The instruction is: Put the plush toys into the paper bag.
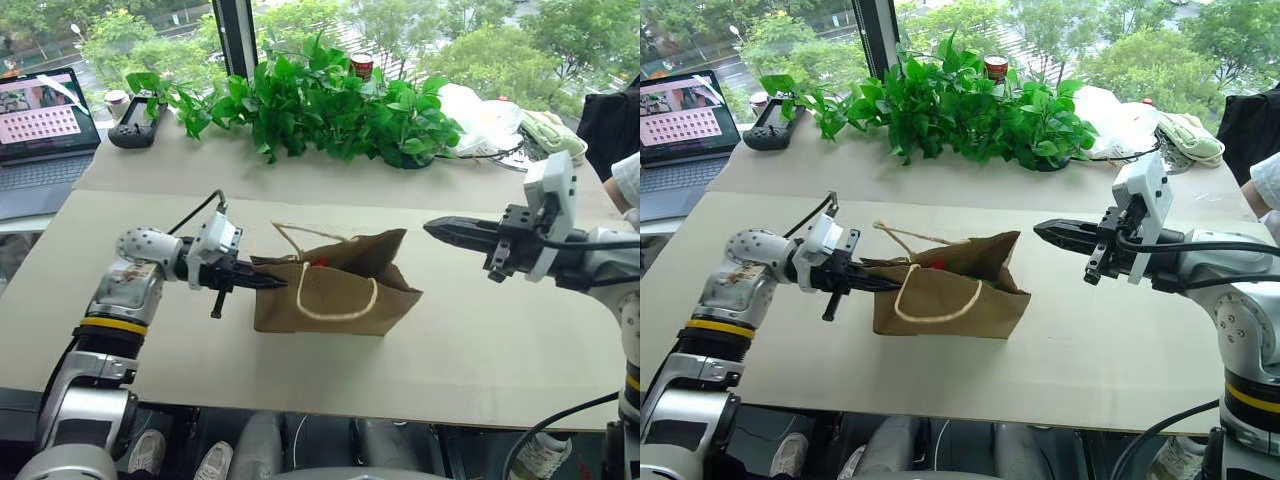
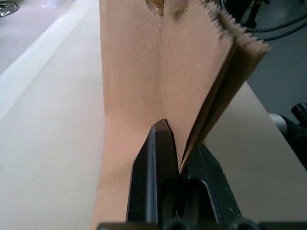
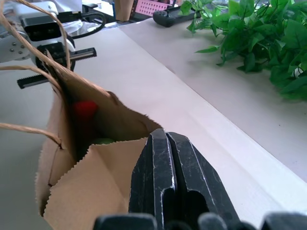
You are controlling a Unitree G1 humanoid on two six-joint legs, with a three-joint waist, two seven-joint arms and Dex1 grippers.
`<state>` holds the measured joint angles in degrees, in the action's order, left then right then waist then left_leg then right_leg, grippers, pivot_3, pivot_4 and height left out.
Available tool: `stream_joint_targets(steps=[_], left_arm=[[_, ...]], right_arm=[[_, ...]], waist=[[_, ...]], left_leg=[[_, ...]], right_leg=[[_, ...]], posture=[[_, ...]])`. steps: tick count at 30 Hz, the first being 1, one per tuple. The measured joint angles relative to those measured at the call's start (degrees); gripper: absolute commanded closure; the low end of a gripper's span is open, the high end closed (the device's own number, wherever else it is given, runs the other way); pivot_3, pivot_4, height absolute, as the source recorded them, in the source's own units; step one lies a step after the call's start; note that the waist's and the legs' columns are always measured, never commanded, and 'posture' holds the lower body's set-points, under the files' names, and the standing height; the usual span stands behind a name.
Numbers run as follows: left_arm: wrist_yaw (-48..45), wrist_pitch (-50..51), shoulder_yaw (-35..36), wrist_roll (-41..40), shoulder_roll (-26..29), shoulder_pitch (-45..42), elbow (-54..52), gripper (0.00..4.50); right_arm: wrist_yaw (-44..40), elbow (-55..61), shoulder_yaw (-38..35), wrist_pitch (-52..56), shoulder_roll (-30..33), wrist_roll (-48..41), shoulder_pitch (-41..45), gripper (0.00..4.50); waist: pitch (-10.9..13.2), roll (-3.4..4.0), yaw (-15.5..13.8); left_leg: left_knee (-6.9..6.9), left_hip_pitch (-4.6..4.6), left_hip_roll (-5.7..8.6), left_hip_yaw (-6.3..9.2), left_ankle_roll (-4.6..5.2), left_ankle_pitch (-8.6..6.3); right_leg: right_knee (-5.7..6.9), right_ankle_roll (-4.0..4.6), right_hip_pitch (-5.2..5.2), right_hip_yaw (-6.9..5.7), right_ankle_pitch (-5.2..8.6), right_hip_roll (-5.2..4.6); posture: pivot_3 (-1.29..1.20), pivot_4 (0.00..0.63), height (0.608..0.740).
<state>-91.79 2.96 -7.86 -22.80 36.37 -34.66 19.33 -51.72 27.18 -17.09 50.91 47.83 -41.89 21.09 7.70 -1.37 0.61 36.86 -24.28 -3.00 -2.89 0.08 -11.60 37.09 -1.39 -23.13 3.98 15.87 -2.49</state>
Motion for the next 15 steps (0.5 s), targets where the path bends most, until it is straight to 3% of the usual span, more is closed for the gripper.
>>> stream_joint_targets(steps=[8, 11, 15], left_arm=[[-0.14, -7.61, -2.67, 2.4, -3.49, -3.77, 9.78, 4.46], [-0.16, -7.98, -3.21, 2.75, -3.43, -4.18, 10.85, 3.72], [-0.16, -7.49, -3.66, 3.23, -3.07, -4.35, 11.23, 2.23]], right_arm=[[1.71, 2.28, -0.41, 0.09, 1.82, -2.22, -2.05, 4.5], [2.34, 2.81, -0.48, 0.12, 2.9, -2.23, -3.1, 4.5], [2.95, 2.78, -0.47, 0.11, 3.31, -2.21, -3.57, 4.5]], waist=[[0.0, 0.0, 0.13], [0.0, 0.0, 0.08], [0.0, 0.0, 0.06]], left_leg=[[0.01, 0.01, 0.0, 0.0, 0.0, 0.0], [0.02, 0.01, 0.0, 0.01, 0.0, 0.0], [0.04, 0.0, 0.0, 0.01, 0.0, 0.0]], right_leg=[[0.02, -0.01, 0.01, 0.01, 0.0, 0.0], [0.03, -0.01, 0.01, 0.01, 0.0, 0.0], [0.02, -0.02, 0.01, 0.01, 0.0, 0.0]], posture=[[0.0, 0.15, 0.713], [0.0, 0.15, 0.713], [0.0, 0.15, 0.713]])
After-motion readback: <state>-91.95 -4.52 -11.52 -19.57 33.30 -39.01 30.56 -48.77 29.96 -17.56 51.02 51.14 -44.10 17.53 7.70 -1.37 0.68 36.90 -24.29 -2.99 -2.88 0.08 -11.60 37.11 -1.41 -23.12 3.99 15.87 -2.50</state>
